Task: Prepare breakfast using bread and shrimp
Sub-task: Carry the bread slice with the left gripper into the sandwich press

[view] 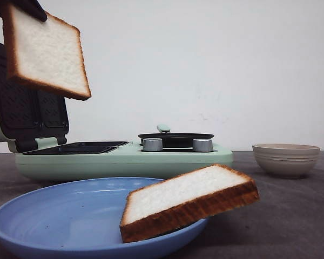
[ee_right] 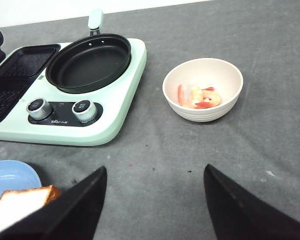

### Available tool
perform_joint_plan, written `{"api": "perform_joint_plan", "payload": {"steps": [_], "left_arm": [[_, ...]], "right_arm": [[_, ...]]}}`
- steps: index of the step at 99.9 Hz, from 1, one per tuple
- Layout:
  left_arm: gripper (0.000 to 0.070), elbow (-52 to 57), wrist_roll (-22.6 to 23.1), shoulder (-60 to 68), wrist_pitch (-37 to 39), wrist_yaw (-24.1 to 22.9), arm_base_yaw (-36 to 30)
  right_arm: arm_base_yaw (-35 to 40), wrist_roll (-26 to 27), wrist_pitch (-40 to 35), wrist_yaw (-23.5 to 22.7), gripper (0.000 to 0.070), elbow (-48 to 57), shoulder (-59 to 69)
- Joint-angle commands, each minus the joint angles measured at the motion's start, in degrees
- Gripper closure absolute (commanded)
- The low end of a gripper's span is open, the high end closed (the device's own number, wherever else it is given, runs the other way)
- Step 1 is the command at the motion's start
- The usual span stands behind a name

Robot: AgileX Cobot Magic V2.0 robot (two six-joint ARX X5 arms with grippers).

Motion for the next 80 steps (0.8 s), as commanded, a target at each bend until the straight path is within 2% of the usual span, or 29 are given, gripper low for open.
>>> {"api": "perform_joint_plan", "payload": {"steps": [1, 12, 13, 30, 48, 80], "left_arm": [[0.0697, 0.96, 2.84, 1.42, 1.75, -2.19, -0.63], [0.0697, 0.98, 5.11, 3.39, 4.39, -6.95, -1.73], [0.0697, 1.07, 5.70, 4.39, 5.92, -9.90, -2.27], [0.0697, 2.49, 10.16, 8.46, 9.79, -16.57, -3.69], [0.0697, 5.88, 15.43, 15.21, 12.11, -22.12, -4.87], [0.0697, 15.45, 23.39, 29.55, 16.31, -28.48, -5.55]], "right_arm": [[0.04, 0.55, 0.55, -0.15, 0.0318, 0.85, 0.15], [0.02, 0.55, 0.55, -0.15, 0.0318, 0.85, 0.15], [0.04, 0.55, 0.55, -0.15, 0.0318, 0.85, 0.15], [0.04, 0.52, 0.55, -0.15, 0.0318, 0.85, 0.15], [0.04, 0.50, 0.57, -0.13, 0.0318, 0.85, 0.15], [0.04, 0.13, 0.55, -0.15, 0.0318, 0.85, 0.15]]}}
